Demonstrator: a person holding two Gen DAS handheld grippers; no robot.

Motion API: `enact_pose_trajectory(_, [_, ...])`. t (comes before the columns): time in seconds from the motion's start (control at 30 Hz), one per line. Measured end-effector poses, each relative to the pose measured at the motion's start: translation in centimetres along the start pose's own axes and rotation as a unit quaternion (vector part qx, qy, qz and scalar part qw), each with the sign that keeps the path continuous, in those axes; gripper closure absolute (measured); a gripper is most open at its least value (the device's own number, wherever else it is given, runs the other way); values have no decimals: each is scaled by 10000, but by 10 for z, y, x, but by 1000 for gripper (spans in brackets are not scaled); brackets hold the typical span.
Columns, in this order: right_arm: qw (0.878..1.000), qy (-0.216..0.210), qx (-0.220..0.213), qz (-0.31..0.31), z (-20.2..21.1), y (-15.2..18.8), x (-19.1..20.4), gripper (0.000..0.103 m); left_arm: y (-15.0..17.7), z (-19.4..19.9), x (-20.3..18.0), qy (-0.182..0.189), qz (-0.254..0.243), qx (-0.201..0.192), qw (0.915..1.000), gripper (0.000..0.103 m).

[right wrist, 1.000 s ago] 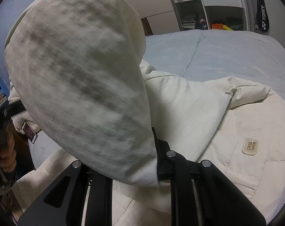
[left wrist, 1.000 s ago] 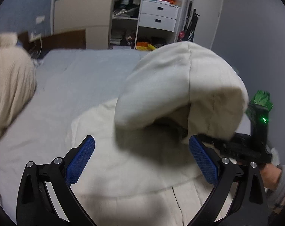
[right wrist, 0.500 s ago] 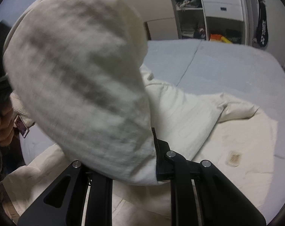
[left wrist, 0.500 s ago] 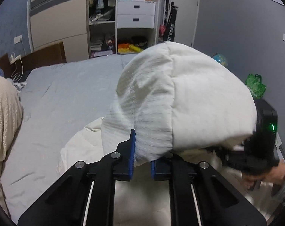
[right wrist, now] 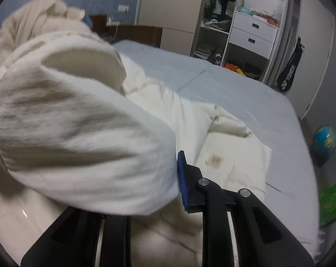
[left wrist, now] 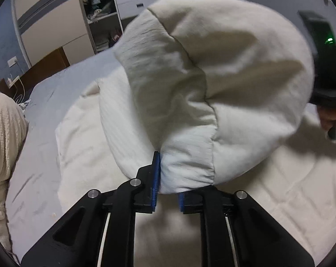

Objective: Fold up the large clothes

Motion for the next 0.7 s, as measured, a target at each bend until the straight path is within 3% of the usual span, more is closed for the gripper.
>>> enact_pose_trajectory(0.1, [9996, 185, 97, 188, 4, 16, 11, 78, 6, 3, 0, -56, -31, 4, 10000, 82])
enact_pose_trajectory(0.23, [9998, 160, 101, -62, 16, 32, 8, 71, 16, 17, 12, 114, 181, 81, 9997, 49])
enact_pose_trajectory(0.33, [9991, 66, 101, -399, 31, 49, 4, 70, 22, 28, 28, 302, 462, 140, 9984, 49])
enact_pose_trajectory(0.47, [9919, -259, -124, -1235, 46, 53, -10, 70, 4, 31, 55, 445, 1000, 104, 9939, 47])
enact_pose_trajectory(0.53, [9808, -557, -333, -1842, 51, 48, -20, 69, -10, 36, 67, 524, 1290, -11, 9903, 44])
enact_pose_trajectory(0.7, [9186, -1667, -1046, -3427, 58, 25, -37, 57, -40, 52, 71, 738, 1792, -181, 9809, 38])
Point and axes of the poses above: each gripper's, at about its wrist camera, not at the fingertips, and z roughly against the way its jaws point, x to its left, y to its underside, the point moved 7 cm from there along -z, roughly the way its jaws point, and after that the axes turned 14 degrees about -y, right-handed, at the moved point
